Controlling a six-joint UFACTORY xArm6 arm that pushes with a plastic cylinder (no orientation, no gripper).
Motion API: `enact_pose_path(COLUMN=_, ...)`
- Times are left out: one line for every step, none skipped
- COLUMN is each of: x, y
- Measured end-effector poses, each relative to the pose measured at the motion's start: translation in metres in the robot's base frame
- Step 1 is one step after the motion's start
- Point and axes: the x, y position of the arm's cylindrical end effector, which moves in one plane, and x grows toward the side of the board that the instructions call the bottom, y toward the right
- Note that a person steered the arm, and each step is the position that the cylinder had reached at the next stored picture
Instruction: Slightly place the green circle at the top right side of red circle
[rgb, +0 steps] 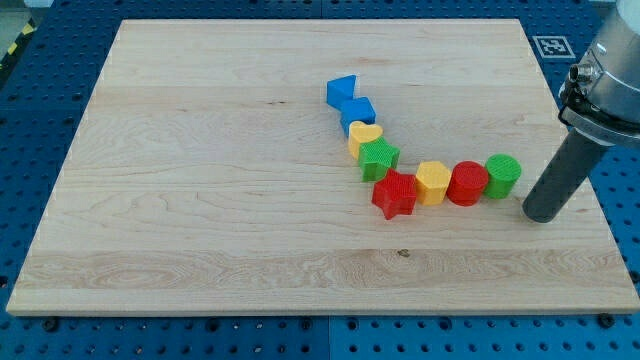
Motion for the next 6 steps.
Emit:
enact_pose_path(x=-0.001, y=0.0)
enact_pose_path(x=-0.001, y=0.0)
enact_pose_path(x=-0.005, y=-0.004)
enact_pose_path(x=-0.024, y=-0.007)
enact_pose_path(x=-0.038, y=-0.007)
enact_pose_path(x=-0.04, y=-0.007)
